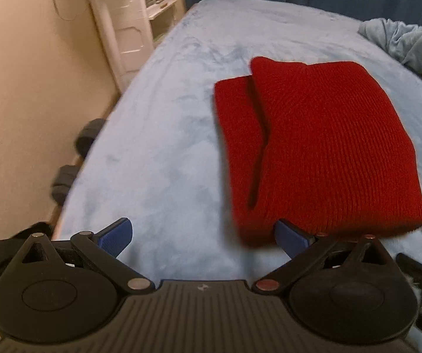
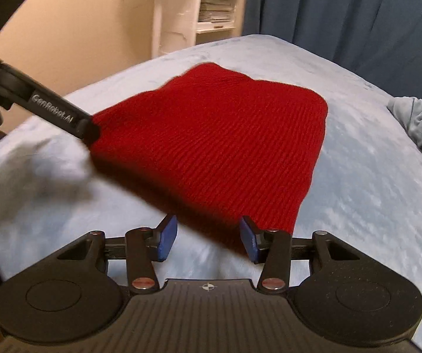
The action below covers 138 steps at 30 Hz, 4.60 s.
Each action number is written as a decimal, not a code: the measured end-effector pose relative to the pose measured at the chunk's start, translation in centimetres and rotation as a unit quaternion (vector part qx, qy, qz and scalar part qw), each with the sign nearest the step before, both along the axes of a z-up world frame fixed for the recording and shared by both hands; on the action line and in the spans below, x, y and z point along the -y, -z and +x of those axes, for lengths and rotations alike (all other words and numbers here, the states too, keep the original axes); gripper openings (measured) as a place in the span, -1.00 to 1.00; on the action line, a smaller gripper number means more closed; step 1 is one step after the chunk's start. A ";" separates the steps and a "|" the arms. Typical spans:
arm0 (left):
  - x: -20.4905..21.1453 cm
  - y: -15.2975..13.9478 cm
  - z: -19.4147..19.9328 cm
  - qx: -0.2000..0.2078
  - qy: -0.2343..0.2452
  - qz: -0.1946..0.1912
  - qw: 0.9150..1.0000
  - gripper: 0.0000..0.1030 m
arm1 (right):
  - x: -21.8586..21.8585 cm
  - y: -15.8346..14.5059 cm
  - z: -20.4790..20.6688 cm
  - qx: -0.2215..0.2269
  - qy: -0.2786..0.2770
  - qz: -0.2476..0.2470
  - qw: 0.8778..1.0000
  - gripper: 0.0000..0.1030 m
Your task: Fold small clothes
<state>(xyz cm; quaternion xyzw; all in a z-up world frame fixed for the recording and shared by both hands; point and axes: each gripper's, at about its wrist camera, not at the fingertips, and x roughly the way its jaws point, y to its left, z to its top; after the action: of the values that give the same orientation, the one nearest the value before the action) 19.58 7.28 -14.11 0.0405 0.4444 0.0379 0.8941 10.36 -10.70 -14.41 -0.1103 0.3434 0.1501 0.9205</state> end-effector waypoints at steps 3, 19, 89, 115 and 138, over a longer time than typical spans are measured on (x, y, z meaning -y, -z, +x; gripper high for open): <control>0.2 -2.6 -3.2 0.025 0.006 0.003 1.000 0.99 | 0.7 -3.1 -3.6 0.028 0.014 0.019 0.999 0.04; 1.1 -9.4 -16.6 0.054 -0.002 -0.034 0.998 0.99 | 4.6 -10.8 -15.9 0.109 0.083 0.113 0.984 0.55; -1.1 2.1 23.0 -0.082 -0.005 -0.212 0.974 -0.26 | 18.5 5.4 20.1 -0.191 0.261 0.262 0.909 -0.56; 1.0 -2.1 19.9 0.026 0.027 -0.058 0.998 0.99 | 16.9 3.4 9.3 -0.085 0.331 0.289 0.894 0.23; 2.2 -4.2 -1.1 0.026 -0.007 0.031 0.999 1.00 | 10.6 -1.8 0.0 -0.055 0.211 0.111 0.970 0.62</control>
<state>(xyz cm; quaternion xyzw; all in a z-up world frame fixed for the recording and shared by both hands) 18.50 5.11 -9.88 0.0644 0.4196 0.0587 0.9035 10.35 -21.30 -12.57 0.0762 0.3902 -0.0045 0.9176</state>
